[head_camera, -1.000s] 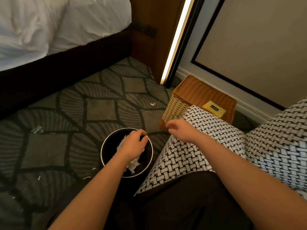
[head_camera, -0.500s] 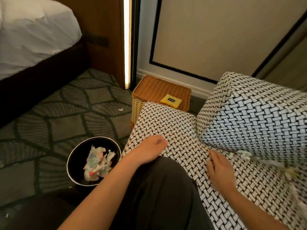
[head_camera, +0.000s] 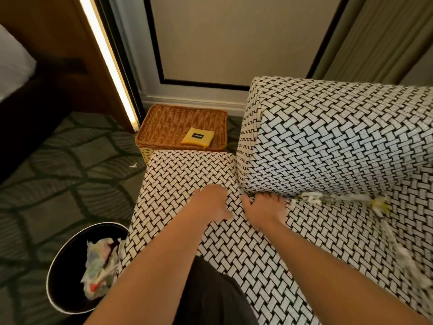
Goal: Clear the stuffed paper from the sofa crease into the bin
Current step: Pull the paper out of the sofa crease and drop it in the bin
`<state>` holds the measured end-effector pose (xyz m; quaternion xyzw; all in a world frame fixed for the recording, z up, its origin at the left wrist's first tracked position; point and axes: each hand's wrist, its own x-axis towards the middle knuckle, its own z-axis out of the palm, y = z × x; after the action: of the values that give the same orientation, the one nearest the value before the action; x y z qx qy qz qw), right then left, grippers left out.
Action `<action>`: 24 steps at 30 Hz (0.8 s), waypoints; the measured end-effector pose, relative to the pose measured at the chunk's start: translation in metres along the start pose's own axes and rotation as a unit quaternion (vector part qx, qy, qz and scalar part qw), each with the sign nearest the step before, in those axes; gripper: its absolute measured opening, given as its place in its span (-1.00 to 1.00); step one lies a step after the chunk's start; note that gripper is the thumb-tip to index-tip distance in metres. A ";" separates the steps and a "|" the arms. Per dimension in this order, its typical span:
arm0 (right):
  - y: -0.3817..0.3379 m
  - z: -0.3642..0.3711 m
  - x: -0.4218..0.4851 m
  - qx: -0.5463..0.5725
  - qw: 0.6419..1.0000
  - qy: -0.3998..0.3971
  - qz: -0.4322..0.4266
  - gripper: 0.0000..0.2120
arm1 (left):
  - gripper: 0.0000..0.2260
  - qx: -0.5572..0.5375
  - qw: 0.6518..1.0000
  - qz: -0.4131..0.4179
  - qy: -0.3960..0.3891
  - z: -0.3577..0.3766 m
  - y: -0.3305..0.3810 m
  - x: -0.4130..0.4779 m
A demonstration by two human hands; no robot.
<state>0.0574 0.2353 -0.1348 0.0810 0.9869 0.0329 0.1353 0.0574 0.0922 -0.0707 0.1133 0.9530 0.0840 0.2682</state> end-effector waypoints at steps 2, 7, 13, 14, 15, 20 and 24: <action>-0.001 -0.002 0.006 0.008 1.000 -0.013 -0.009 -0.21 | -0.31 0.034 0.999 0.024 0.017 0.001 0.005 0.019; -0.001 -0.004 0.025 0.055 0.996 -0.062 -0.025 -0.22 | -0.13 0.094 0.992 0.071 0.032 -0.001 0.008 0.061; 0.005 0.003 0.025 0.077 0.996 -0.013 -0.045 -0.30 | 0.05 0.207 0.976 0.055 -0.041 -0.020 0.015 0.088; 0.006 0.005 0.025 0.086 0.995 -0.007 -0.048 -0.32 | 0.04 0.212 0.975 0.056 -0.045 -0.022 0.016 0.093; 0.005 0.005 0.026 0.095 0.994 0.000 -0.050 -0.36 | 0.03 0.217 0.973 0.057 -0.043 -0.023 0.015 0.095; 0.012 0.005 0.029 0.158 0.985 -0.028 -0.064 -0.52 | 0.04 0.217 0.973 0.071 -0.027 -0.017 0.012 0.099; 0.016 -0.006 0.039 0.231 0.962 -0.132 -0.058 -0.64 | -0.01 0.148 0.986 0.073 -0.011 -0.009 0.009 0.098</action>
<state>0.0212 0.2576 -0.1383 0.0559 0.9440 -0.2149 0.2441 -0.0271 0.1254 -0.1098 0.2221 0.9411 -0.0394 0.2518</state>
